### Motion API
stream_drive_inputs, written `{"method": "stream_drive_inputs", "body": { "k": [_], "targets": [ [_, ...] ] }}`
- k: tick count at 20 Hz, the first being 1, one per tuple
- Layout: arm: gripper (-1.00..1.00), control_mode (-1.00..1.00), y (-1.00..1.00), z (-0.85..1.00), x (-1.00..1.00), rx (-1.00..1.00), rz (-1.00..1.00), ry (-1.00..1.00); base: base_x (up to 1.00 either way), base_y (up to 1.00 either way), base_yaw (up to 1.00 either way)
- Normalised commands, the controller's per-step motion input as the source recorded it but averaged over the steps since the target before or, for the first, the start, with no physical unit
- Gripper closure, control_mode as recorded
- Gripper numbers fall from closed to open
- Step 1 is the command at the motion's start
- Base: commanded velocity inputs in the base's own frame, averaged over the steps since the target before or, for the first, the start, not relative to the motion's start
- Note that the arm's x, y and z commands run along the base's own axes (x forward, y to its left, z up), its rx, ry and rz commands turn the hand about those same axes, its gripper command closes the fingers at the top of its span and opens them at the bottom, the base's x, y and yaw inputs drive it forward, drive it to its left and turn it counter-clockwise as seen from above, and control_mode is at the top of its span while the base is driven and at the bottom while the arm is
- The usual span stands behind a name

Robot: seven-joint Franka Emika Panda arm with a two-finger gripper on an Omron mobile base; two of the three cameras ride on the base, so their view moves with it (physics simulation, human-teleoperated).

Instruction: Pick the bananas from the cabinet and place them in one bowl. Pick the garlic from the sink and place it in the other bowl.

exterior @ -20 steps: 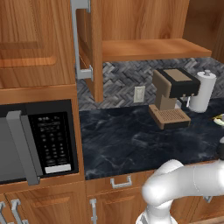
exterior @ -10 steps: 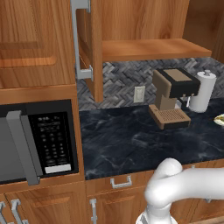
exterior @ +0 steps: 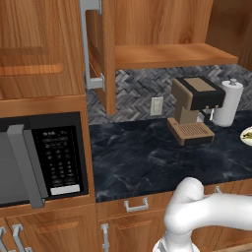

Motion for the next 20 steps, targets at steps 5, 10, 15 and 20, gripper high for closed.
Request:
{"method": "stream_drive_inputs", "body": {
  "k": [5,10,15,20],
  "targets": [
    [1.0,-1.0,-0.12,-0.01,0.33,0.0,-0.08,0.0,0.0,0.0,0.0],
    [-1.0,-1.0,-0.1,-0.09,0.25,0.0,-0.04,0.0,0.0,0.0,0.0],
    [-1.0,-1.0,-0.15,-0.13,0.08,0.0,0.0,0.0,0.0,0.0,0.0],
    [-1.0,-1.0,-0.11,-0.03,0.0,0.0,0.0,0.0,0.0,0.0,0.0]
  ]
}}
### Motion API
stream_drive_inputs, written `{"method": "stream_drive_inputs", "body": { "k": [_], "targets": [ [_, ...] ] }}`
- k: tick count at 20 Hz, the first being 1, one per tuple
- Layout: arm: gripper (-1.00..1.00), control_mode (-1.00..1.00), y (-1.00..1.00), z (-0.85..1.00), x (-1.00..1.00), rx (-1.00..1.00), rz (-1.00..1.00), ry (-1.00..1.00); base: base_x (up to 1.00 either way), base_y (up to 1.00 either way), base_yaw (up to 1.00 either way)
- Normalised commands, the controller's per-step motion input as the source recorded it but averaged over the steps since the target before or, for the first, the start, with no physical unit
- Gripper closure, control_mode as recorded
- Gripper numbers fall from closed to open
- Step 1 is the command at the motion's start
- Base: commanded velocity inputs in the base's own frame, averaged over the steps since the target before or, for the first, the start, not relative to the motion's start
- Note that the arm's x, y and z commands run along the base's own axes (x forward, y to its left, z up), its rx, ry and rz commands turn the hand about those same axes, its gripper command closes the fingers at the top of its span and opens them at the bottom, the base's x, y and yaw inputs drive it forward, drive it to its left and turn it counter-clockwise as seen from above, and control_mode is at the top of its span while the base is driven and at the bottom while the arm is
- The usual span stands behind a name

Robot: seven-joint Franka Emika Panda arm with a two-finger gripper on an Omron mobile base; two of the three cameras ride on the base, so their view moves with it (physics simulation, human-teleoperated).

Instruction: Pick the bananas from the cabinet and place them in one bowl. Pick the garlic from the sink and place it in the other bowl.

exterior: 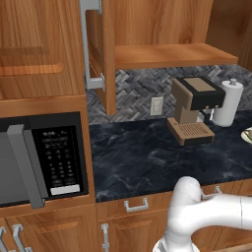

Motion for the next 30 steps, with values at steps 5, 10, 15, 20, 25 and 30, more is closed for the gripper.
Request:
{"method": "stream_drive_inputs", "body": {
  "k": [5,10,15,20,25,30],
  "targets": [
    [-1.0,-1.0,0.0,0.0,-0.22,0.0,-0.01,-0.07,0.0,0.0,0.0],
    [-1.0,-1.0,0.0,0.0,-0.54,0.0,-0.01,-0.08,0.0,0.0,0.0],
    [-1.0,-1.0,0.29,0.23,-0.08,0.0,-0.04,-0.14,0.0,0.0,0.0],
    [-1.0,-1.0,0.25,0.46,0.0,0.0,-0.03,-0.09,0.0,0.0,0.0],
    [-1.0,-1.0,0.06,0.5,0.0,0.0,-0.05,0.0,0.0,0.0,0.0],
    [-1.0,-1.0,0.0,0.09,-0.21,-0.04,-0.02,0.0,0.0,0.0,0.0]
  ]
}}
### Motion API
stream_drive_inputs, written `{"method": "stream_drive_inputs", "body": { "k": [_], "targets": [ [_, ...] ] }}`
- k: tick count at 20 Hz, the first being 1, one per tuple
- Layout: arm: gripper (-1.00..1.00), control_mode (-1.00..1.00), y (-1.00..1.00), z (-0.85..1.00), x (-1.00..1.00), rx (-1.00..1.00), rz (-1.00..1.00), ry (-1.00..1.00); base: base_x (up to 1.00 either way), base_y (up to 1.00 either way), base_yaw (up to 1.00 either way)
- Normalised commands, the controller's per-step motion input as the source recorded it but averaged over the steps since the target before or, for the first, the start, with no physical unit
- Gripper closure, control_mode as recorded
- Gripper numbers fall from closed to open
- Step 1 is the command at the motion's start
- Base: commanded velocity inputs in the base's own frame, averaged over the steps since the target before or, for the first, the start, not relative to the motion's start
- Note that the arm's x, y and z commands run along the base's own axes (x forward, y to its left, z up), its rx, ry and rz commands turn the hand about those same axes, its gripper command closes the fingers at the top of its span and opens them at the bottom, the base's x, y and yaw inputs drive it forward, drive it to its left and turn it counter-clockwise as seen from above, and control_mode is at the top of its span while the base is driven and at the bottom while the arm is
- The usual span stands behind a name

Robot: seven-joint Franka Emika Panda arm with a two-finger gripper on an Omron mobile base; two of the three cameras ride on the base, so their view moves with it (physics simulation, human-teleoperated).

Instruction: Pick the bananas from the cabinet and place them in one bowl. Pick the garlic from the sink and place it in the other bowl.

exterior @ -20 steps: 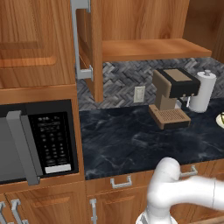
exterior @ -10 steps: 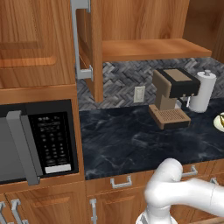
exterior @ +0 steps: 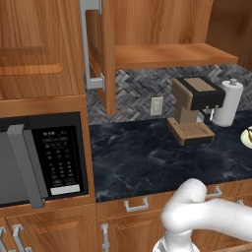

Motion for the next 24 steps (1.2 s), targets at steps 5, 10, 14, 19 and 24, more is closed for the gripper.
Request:
{"method": "stream_drive_inputs", "body": {
  "k": [5,10,14,19,24],
  "targets": [
    [-1.0,-1.0,0.31,0.02,-0.3,-0.02,0.0,-0.11,0.0,0.0,0.0],
    [-1.0,-1.0,0.55,0.17,-0.15,0.0,0.0,-0.07,0.0,0.0,0.0],
    [-1.0,-1.0,0.54,0.21,-0.26,-0.01,0.0,0.0,0.0,0.0,0.0],
    [-1.0,-1.0,0.49,0.13,-0.32,0.0,0.0,0.04,0.0,0.0,0.0],
    [-1.0,-1.0,0.51,0.17,-0.39,0.0,0.0,0.1,0.0,0.0,0.0]
  ]
}}
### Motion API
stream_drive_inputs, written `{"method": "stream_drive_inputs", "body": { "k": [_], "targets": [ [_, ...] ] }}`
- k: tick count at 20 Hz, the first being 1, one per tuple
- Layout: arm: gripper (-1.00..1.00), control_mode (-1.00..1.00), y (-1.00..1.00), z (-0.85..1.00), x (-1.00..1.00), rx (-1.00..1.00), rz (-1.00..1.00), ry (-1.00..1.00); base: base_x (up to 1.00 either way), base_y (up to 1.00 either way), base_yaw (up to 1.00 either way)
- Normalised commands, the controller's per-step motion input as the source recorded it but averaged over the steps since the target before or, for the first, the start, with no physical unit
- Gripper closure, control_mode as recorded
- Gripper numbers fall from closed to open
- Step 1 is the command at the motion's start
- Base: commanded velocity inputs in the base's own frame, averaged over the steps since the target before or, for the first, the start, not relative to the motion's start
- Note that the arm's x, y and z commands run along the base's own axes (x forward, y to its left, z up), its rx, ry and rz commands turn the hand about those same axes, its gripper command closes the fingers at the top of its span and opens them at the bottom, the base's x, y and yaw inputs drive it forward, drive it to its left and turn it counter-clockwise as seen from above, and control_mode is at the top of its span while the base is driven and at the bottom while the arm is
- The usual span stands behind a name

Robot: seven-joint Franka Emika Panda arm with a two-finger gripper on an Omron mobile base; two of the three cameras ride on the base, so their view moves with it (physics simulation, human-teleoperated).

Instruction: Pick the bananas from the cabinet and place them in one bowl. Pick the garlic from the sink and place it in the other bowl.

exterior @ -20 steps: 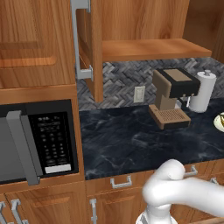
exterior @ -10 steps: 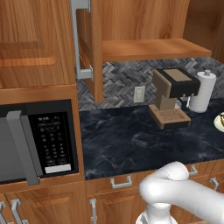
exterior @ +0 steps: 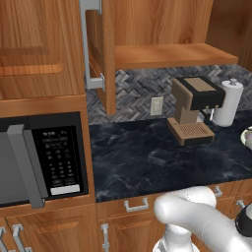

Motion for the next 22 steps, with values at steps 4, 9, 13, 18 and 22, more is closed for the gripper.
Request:
{"method": "stream_drive_inputs", "body": {
  "k": [4,9,13,18,22],
  "targets": [
    [-1.0,-1.0,0.43,0.47,-0.33,0.0,0.0,0.04,0.0,0.0,0.0],
    [-1.0,-1.0,0.58,0.43,-0.43,-0.02,0.0,0.01,0.0,0.0,0.0],
    [-1.0,-1.0,0.68,0.36,-0.42,-0.01,0.01,0.07,0.0,0.0,0.0],
    [-1.0,-1.0,0.79,0.31,-0.3,0.0,0.0,0.17,0.0,0.0,0.0],
    [-1.0,-1.0,0.63,0.46,-0.39,0.0,0.0,0.15,0.0,0.0,0.0]
  ]
}}
